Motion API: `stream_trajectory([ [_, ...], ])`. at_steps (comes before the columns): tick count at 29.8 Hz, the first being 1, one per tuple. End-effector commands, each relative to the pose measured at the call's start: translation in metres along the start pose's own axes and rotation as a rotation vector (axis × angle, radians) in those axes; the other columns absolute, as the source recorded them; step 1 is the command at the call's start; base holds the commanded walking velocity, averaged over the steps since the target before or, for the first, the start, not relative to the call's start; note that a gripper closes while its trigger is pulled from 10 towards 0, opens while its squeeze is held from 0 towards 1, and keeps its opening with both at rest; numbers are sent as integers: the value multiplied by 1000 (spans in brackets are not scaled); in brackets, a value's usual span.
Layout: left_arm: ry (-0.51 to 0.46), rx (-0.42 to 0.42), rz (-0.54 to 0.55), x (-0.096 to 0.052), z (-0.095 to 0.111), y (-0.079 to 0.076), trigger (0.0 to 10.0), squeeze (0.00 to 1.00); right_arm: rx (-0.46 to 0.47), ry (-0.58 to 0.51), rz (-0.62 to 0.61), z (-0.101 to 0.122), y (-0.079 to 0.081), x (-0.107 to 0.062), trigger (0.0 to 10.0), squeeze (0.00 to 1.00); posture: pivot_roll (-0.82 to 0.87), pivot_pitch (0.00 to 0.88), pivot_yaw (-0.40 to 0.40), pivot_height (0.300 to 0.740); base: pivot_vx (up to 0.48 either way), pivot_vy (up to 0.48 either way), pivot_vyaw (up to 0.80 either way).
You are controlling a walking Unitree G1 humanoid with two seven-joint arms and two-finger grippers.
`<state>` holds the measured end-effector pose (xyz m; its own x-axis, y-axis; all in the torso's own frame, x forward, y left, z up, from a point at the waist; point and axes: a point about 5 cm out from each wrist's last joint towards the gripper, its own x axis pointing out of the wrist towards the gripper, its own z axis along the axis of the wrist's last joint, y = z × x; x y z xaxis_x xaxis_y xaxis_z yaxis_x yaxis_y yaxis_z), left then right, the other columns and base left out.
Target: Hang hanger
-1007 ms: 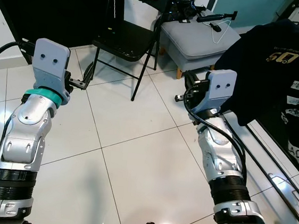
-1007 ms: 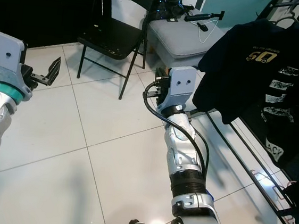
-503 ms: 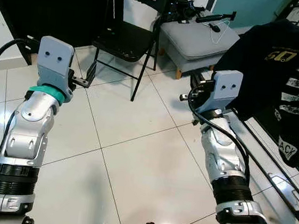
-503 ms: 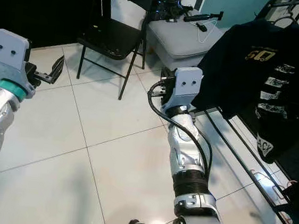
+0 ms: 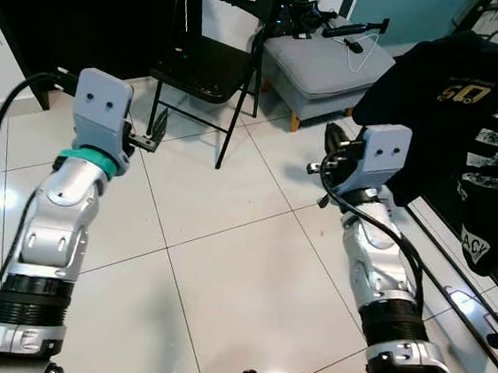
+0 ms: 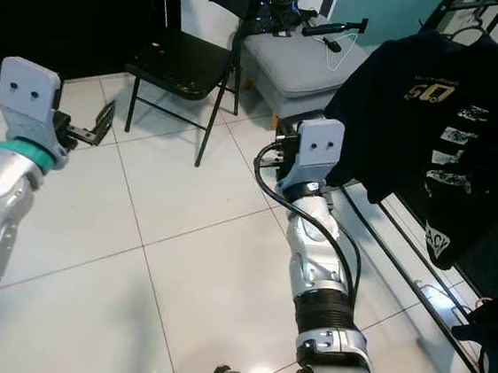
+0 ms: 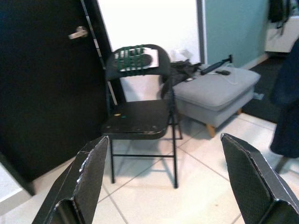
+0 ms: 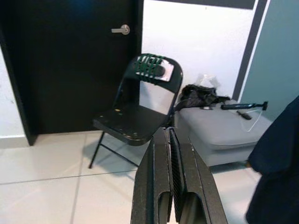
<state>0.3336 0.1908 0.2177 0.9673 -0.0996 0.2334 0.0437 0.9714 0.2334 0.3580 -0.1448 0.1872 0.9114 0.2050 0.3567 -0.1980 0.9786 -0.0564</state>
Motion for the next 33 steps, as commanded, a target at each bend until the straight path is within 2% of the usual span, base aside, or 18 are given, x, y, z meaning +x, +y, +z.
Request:
stream_trajectory([
  [1,11,5,-16,2,-6,-7,10000,0,-10,-17,-7,6,-6,3,10000,0,12,0,-4,740,0,0,0],
  [6,-15,2,-8,10,-2,-5,10000,0,-21,-25,-22,7,-10,6,10000,0,-3,0,4,740,0,0,0],
  [10,-13,-1,1,11,-4,-2,10000,0,-18,-39,-24,9,-7,6,10000,0,-18,0,17,740,0,0,0],
  [20,-5,4,-15,9,-6,-6,10000,0,-15,-17,-27,1,-8,-3,10000,0,5,0,22,740,0,0,0],
  [28,8,27,14,3,-11,5,10000,0,8,-17,-1,1,3,4,10000,0,24,0,4,740,0,0,0],
  [33,4,30,17,5,-11,6,10000,0,7,-17,4,1,3,6,10000,0,30,0,-1,740,0,0,0],
])
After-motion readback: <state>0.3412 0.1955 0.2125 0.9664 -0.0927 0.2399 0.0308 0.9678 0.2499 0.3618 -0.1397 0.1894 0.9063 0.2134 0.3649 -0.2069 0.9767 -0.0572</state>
